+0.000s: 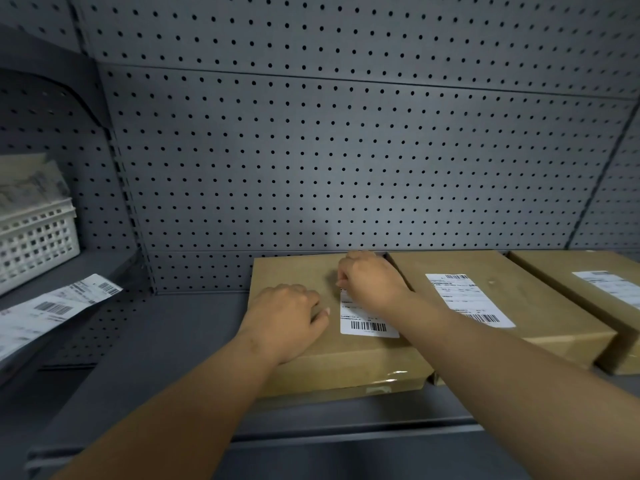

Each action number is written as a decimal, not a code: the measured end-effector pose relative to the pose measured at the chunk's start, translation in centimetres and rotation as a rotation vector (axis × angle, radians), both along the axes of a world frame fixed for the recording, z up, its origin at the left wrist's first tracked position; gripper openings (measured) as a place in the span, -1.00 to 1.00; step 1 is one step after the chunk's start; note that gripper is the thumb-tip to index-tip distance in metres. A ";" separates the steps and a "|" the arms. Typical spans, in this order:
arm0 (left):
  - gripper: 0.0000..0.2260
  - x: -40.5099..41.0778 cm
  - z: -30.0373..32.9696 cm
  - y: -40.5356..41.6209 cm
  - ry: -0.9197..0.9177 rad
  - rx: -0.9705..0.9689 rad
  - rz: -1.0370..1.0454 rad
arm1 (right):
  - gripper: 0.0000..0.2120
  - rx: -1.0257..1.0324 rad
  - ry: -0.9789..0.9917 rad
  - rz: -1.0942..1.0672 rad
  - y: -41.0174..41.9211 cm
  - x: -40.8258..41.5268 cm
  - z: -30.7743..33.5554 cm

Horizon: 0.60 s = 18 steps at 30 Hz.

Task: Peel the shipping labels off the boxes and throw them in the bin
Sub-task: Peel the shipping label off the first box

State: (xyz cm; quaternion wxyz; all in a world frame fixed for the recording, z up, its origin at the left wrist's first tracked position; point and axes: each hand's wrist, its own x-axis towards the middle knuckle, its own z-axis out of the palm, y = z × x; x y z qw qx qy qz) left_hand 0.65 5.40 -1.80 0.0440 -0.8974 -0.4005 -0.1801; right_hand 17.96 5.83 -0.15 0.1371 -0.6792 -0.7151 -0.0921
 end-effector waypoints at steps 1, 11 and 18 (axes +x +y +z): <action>-0.67 0.0 0.0 0.0 -0.003 0.001 -0.001 | -0.83 0.017 0.025 -0.023 -0.1 0.0 -0.1; -0.66 0.0 -0.1 0.1 0.012 0.012 0.004 | -0.78 0.105 0.096 -0.070 -0.8 -0.2 -0.9; -0.62 0.1 -0.1 -0.1 0.070 0.007 0.017 | -0.89 0.182 -0.040 -0.517 -2.9 7.9 5.8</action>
